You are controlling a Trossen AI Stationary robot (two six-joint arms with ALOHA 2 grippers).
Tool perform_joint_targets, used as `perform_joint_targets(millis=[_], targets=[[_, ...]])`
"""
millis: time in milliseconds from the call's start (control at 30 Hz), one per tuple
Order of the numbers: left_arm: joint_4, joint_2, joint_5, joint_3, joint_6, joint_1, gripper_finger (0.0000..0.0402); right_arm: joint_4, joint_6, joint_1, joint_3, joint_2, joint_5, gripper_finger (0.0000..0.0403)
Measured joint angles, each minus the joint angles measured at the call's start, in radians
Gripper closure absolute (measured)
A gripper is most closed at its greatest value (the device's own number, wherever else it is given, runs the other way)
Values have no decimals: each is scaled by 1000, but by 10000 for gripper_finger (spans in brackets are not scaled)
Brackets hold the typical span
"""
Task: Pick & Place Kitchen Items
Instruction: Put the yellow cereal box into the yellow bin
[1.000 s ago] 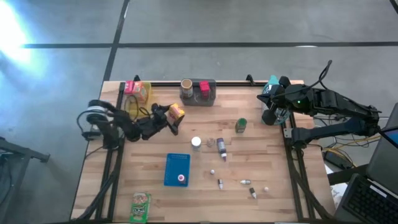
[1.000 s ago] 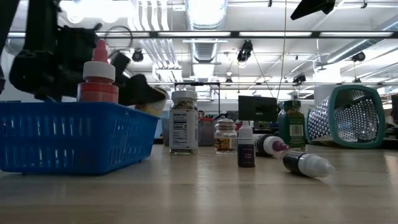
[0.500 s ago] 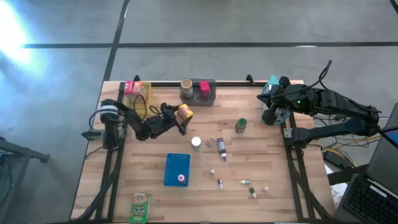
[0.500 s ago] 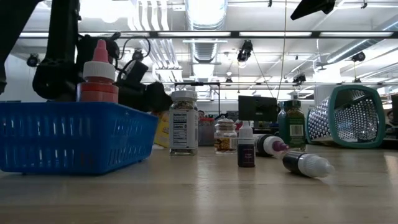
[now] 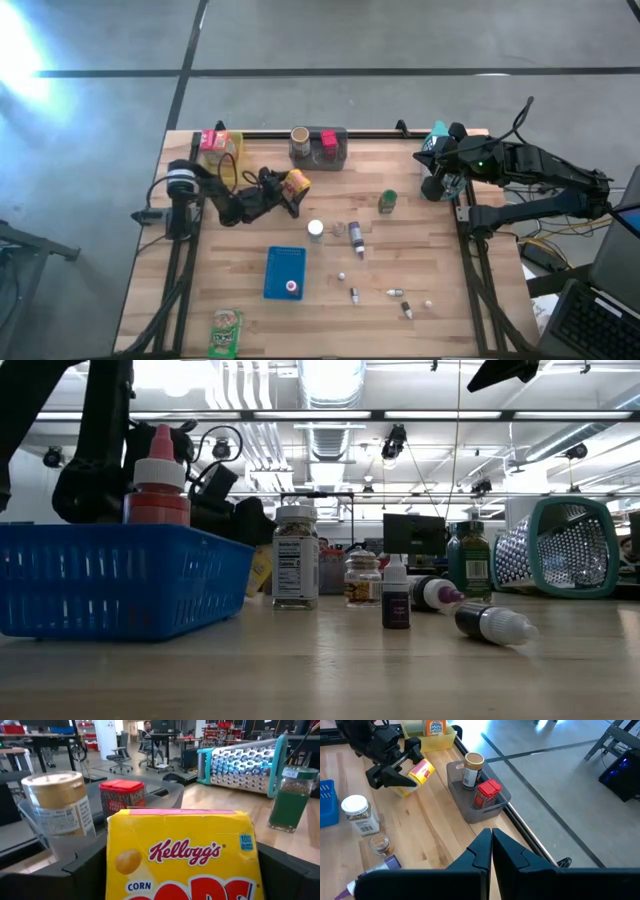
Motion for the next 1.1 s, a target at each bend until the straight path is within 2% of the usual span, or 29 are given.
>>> perform_joint_targets(millis=[300,367,433,533,600,867,1100], targets=[[1,-22,7,54,33,26,30,0,0,0,0,0,0,394],[1,-22,38,65,49,41,30,0,2,0,0,0,0,394],[2,-22,121,68,112,55,30,0,0,0,0,0,0,394],[2,-24,378,69,158,94,30,0,2,0,0,0,0,394],[1,-25,451,70,140,111,30,0,0,0,0,0,0,394],[-8,-25,417,67,113,112,30,0,1,0,0,0,0,394],[-49,-8,524,79,125,128,28,0,0,0,0,0,0,394]])
